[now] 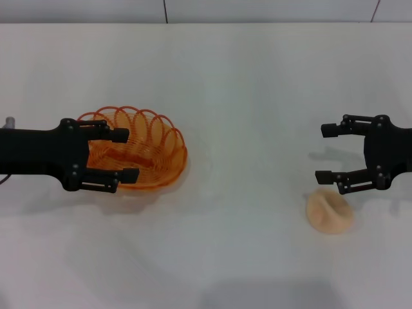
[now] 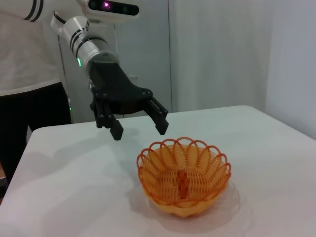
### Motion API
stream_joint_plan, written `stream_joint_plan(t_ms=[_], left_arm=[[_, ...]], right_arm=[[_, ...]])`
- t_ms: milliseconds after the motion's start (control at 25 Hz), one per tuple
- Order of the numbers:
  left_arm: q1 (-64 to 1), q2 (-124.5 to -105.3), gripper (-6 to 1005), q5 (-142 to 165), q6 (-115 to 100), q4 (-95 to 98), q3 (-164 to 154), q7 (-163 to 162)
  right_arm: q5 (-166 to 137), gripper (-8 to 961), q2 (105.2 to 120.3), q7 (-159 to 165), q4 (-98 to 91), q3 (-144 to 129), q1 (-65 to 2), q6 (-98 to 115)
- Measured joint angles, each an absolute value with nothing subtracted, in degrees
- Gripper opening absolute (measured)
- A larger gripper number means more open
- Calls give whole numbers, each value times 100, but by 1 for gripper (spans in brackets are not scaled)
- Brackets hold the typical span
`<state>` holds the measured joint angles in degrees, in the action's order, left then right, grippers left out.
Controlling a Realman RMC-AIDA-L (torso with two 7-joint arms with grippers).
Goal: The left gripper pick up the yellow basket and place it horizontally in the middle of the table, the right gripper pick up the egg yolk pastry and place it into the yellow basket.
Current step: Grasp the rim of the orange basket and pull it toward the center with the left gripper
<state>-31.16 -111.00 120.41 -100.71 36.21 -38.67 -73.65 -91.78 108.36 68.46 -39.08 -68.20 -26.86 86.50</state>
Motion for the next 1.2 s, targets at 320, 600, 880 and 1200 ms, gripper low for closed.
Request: stream_joint_plan(t_ms=[320,600,880,1200], left_arm=[[-3094,-11116,812,12045,-10064,3670,-3867,-7366],[-3090,-11119,797,12060,-10063,3674,-3867,-7371],[-3084,-11126,782,12080,-10063,3674,-3867,-7373],[-3078,-11188,765,12016,-10064,3849,-3858,-7802]], right_arm=[[-9193,885,10884,6799,-3955,-6756,-2636,8678],[-9195,884,10905,6796,-3955,-6758,-2632,8684],[-9195,884,10914,6794,-3955,-6758,-2623,8679],[-9188,883,10930,6737,-3986,-6548,-2546,8685]])
